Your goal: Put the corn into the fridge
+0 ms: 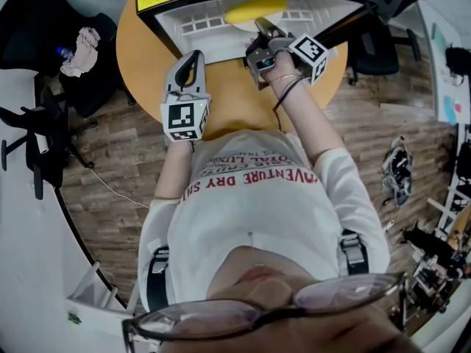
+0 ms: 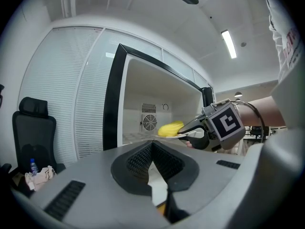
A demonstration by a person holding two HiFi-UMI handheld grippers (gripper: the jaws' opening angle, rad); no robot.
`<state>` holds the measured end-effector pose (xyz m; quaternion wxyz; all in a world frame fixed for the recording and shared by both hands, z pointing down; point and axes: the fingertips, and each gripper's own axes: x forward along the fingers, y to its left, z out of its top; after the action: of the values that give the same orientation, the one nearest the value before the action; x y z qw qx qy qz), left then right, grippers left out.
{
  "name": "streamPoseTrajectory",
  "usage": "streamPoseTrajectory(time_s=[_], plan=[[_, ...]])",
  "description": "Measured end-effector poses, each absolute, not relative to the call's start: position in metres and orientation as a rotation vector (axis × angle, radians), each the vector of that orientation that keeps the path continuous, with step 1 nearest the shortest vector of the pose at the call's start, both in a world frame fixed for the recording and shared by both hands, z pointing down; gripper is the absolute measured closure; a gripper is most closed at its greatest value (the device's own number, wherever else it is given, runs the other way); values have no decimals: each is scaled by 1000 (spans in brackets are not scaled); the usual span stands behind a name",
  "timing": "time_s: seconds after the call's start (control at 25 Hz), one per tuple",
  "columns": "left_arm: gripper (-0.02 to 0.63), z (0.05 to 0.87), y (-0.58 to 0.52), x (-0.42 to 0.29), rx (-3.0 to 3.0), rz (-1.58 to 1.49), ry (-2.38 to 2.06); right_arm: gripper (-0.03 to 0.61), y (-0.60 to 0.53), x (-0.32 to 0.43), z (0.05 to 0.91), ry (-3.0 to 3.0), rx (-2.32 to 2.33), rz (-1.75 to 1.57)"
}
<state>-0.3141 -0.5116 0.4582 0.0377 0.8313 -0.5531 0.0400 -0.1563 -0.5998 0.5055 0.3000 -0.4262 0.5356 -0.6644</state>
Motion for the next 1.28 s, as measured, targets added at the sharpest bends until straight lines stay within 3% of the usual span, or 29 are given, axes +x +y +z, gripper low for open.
streamPoseTrajectory(time_s=[0.08,0.24,0.44,0.52,0.64,0.88,1.28], plan=[[588,457,-512,-311,2555,122,-1693,510,-601,-153,506,1461,-1152,-1736],[588,459,-510,-314,2556,125,-1691,412,-595,-158,507,1484,-1178,-1702],[588,459,-508,-313,2541,120,-1701,402,-582,-149,497,1508,-1148,-1655],[588,458,-505,-309,2541,122,-1702,414,-571,-143,496,1532,-1134,-1648],[588,454,-501,-301,2544,121,-1701,538,-556,-135,502,1622,-1167,-1644],[588,443,-486,-282,2539,125,-1720,549,-530,-117,505,1711,-1179,-1608],[588,428,-455,-252,2507,120,-1770,549,-493,-98,475,2227,-1283,-1185]])
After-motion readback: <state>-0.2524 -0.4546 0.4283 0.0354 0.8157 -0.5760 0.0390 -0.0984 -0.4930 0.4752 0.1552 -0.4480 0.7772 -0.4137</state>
